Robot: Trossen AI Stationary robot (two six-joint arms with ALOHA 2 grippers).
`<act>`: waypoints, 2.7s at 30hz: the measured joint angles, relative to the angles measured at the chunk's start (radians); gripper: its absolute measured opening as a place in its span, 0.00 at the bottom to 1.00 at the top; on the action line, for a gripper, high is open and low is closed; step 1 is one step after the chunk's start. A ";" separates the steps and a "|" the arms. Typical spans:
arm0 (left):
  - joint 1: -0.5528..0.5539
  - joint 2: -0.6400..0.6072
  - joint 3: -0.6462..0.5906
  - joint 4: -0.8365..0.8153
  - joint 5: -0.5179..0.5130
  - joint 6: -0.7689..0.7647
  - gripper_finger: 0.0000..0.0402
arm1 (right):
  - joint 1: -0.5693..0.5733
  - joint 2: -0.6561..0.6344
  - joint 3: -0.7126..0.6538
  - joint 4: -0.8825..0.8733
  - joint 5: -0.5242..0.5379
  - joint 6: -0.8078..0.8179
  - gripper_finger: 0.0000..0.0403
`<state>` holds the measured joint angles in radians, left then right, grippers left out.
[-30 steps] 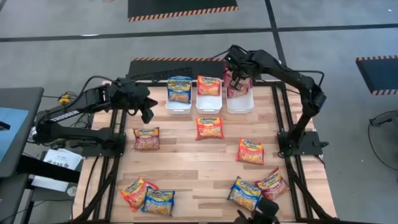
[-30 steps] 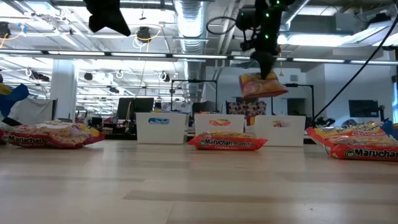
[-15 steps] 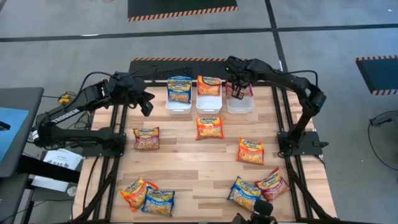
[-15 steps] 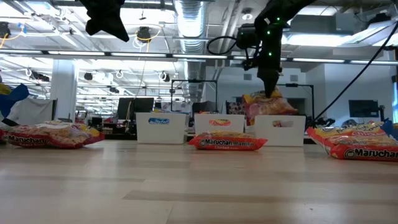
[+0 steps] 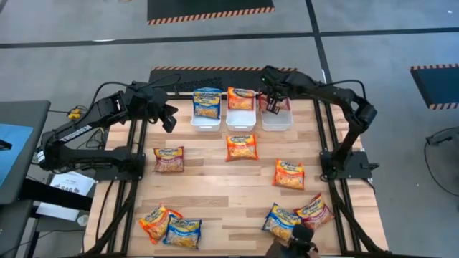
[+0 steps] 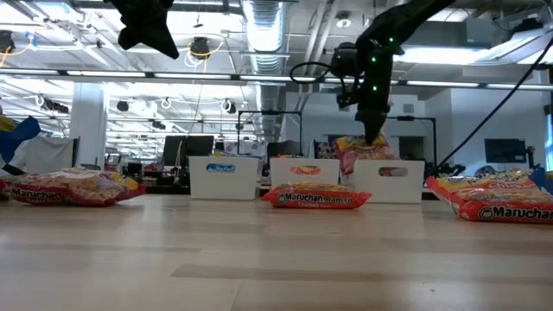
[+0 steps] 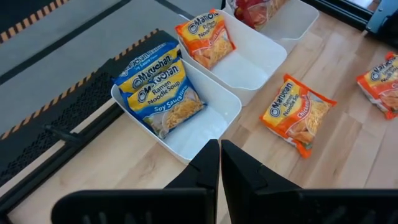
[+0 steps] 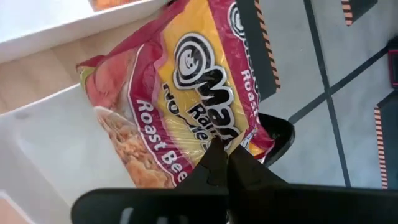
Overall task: Sort Maruchan noodles
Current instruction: Put the red noodle pack into the right white bin, then put the orange noodle pack into the center white bin
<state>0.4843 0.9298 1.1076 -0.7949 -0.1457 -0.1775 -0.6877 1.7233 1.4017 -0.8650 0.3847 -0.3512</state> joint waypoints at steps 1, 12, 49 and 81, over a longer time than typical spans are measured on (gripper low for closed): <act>0.000 0.000 0.000 0.000 0.000 0.000 0.00 | -0.008 0.000 -0.004 0.005 0.000 -0.008 0.01; 0.000 0.000 0.000 0.000 0.000 -0.001 0.00 | -0.017 0.000 -0.059 0.025 -0.015 -0.025 0.01; 0.000 0.000 0.000 0.001 -0.001 -0.002 0.00 | 0.069 -0.012 -0.091 0.007 0.093 0.063 0.51; 0.000 0.006 0.001 -0.134 -0.025 -0.115 0.32 | 0.158 -0.012 0.452 -0.539 -0.029 0.414 0.50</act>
<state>0.4847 0.9361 1.1088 -0.9290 -0.1705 -0.2925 -0.5293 1.7115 1.8542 -1.4044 0.3553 0.0629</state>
